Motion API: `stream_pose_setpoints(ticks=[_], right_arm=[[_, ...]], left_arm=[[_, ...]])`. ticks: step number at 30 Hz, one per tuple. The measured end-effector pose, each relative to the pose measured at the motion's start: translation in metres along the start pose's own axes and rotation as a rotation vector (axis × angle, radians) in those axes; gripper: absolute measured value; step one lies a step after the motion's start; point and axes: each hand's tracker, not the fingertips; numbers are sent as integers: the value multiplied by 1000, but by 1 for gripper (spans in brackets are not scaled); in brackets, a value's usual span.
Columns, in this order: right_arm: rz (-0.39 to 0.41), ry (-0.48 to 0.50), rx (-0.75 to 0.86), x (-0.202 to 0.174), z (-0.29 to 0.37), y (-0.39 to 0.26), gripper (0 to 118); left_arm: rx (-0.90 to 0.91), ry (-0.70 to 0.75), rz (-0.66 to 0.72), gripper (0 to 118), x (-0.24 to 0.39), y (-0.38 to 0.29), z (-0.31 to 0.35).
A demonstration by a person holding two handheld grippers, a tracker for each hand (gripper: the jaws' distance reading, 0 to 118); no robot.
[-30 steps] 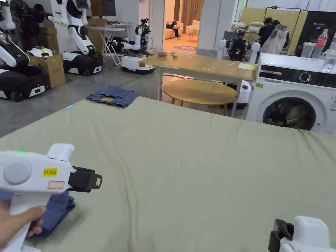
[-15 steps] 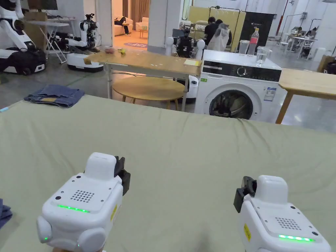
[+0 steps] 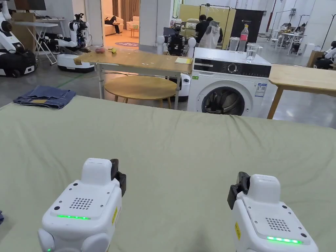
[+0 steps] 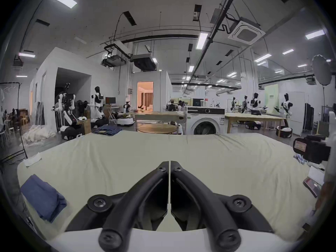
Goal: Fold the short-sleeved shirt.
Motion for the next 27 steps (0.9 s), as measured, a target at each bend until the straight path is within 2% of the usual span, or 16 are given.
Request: stream_pose_setpoints(ticks=[9, 10, 11, 12, 14, 15, 16, 18, 19, 24, 27], right_arm=[[4, -35, 22, 2, 4, 4, 0], [4, -37, 23, 2, 4, 4, 3], [0, -33, 23, 2, 4, 4, 9], [-2, -21, 19, 3, 3, 5, 23], [-2, -20, 10, 2, 1, 5, 63], [4, -50, 7, 1, 1, 4, 81], [8, -80, 21, 0, 1, 3, 87], [10, -89, 32, 1, 2, 3, 89], [6, -80, 38, 2, 2, 3, 89], [48, -84, 27, 1, 0, 4, 89], [25, -71, 36, 4, 1, 6, 89]], left_arm=[[13, 21, -13, 0, 6, 3, 4], [12, 22, -17, 4, 6, 4, 5], [11, 14, -13, 17, 6, 5, 6], [7, 3, -3, 34, 5, 5, 6], [6, -2, 10, 54, 6, 5, 5], [9, 0, 15, 62, 7, 4, 5], [18, 6, 17, 68, 7, 4, 5], [25, 17, 20, 83, 9, 5, 5], [31, 18, 18, 85, 9, 6, 6], [40, 30, -8, 85, 12, 5, 3], [45, 11, 4, 86, 9, 5, 3]])
